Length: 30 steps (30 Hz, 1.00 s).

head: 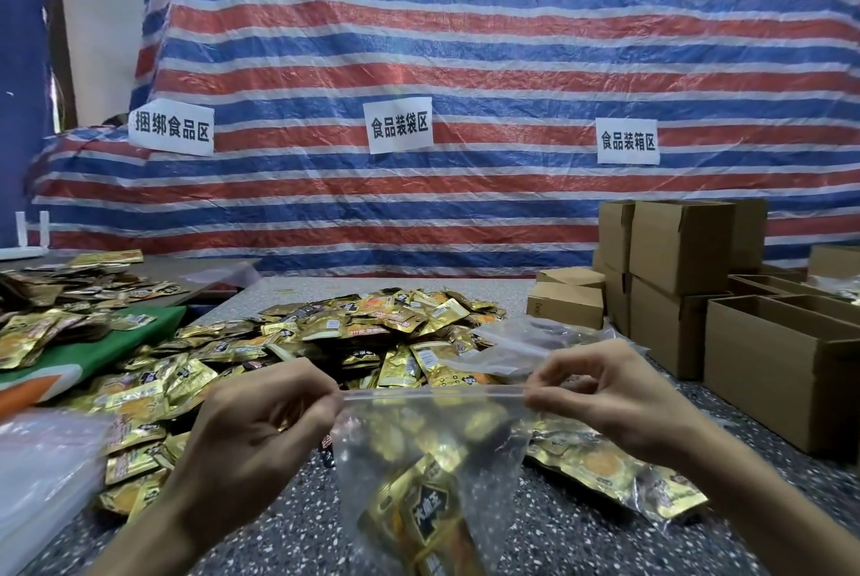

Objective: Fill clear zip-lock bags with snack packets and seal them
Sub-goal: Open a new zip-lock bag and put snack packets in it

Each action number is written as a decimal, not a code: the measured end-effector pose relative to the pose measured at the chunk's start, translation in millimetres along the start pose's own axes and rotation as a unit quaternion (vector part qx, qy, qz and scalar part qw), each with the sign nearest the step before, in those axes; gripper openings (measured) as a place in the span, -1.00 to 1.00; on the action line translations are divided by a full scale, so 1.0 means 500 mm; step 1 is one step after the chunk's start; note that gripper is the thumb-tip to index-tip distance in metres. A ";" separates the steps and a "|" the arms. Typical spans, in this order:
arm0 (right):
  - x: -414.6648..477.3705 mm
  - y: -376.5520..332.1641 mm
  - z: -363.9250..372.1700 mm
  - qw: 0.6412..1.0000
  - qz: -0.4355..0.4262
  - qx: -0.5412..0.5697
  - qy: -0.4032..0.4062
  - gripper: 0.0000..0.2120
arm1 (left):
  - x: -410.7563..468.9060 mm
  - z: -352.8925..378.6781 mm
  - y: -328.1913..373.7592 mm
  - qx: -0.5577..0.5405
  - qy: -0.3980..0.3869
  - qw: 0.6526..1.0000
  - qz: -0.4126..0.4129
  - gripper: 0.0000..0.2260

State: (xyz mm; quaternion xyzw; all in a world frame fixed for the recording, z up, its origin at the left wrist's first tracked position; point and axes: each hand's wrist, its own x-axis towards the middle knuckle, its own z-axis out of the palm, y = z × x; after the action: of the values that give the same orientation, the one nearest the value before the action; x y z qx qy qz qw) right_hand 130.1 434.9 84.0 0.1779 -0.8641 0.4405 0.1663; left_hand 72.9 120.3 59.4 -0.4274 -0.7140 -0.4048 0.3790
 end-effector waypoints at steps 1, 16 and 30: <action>0.000 0.001 -0.001 1.000 0.002 0.008 -0.003 -0.85 | 0.001 -0.001 0.000 0.000 0.002 1.000 -0.002 -0.82; -0.018 0.072 0.088 0.970 0.092 0.227 -0.009 -0.49 | -0.024 0.100 -0.040 -0.187 0.036 0.972 -0.137 -0.90; -0.005 0.067 0.170 0.986 0.107 0.066 -0.114 -0.80 | -0.080 0.212 -0.103 -0.199 0.126 0.949 -0.210 -0.85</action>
State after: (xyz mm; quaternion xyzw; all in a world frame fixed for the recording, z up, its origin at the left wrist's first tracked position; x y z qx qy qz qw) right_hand 106.0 383.7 12.2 0.1438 -0.8606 0.4885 0.0070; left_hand 18.9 187.9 -29.8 -0.2800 -0.6393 -0.6594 0.2796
